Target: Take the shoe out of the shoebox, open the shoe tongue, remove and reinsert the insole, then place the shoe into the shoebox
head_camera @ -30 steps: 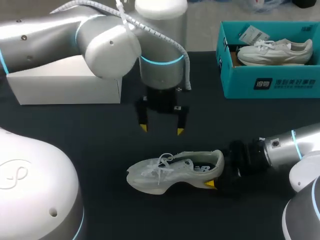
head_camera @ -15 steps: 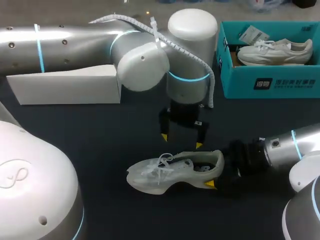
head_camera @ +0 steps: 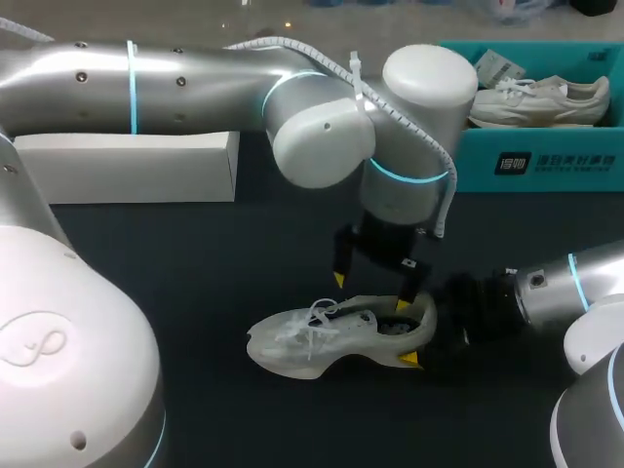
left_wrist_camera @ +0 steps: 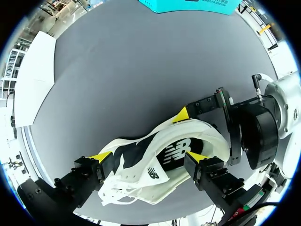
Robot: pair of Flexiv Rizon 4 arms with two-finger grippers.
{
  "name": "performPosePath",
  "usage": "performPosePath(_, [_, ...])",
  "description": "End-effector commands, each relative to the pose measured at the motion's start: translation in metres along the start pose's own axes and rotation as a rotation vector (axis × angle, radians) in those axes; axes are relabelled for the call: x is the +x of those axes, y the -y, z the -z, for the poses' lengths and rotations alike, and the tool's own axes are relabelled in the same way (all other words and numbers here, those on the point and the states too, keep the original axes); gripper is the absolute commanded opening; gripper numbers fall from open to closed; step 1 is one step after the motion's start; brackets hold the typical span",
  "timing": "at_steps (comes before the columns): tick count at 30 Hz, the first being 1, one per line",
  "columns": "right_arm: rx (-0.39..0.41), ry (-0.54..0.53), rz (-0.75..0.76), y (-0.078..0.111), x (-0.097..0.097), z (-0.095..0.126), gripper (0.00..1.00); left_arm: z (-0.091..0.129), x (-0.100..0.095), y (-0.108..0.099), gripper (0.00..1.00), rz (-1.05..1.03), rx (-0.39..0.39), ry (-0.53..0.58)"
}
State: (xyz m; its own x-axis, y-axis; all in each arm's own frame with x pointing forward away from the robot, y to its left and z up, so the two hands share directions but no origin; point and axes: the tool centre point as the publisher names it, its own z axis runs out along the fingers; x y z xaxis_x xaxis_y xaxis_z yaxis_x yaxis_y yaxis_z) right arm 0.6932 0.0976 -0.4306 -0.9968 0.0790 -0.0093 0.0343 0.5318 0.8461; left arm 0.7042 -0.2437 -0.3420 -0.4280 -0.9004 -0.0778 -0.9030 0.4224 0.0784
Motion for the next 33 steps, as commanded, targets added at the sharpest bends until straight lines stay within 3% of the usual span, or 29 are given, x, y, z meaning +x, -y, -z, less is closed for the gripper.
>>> performPosePath(1, [0.003,0.003,0.0,0.001,0.002,-0.004,0.0,-0.011,0.007,0.002,1.0,-0.002,-0.012,0.025])
performPosePath(18, [0.003,0.003,0.0,0.001,0.002,-0.004,0.0,-0.043,-0.006,-0.007,1.0,0.076,-0.054,0.042])
performPosePath(33, [0.003,0.003,0.0,0.001,0.002,-0.004,0.0,-0.011,-0.035,-0.043,1.0,0.373,-0.056,0.079])
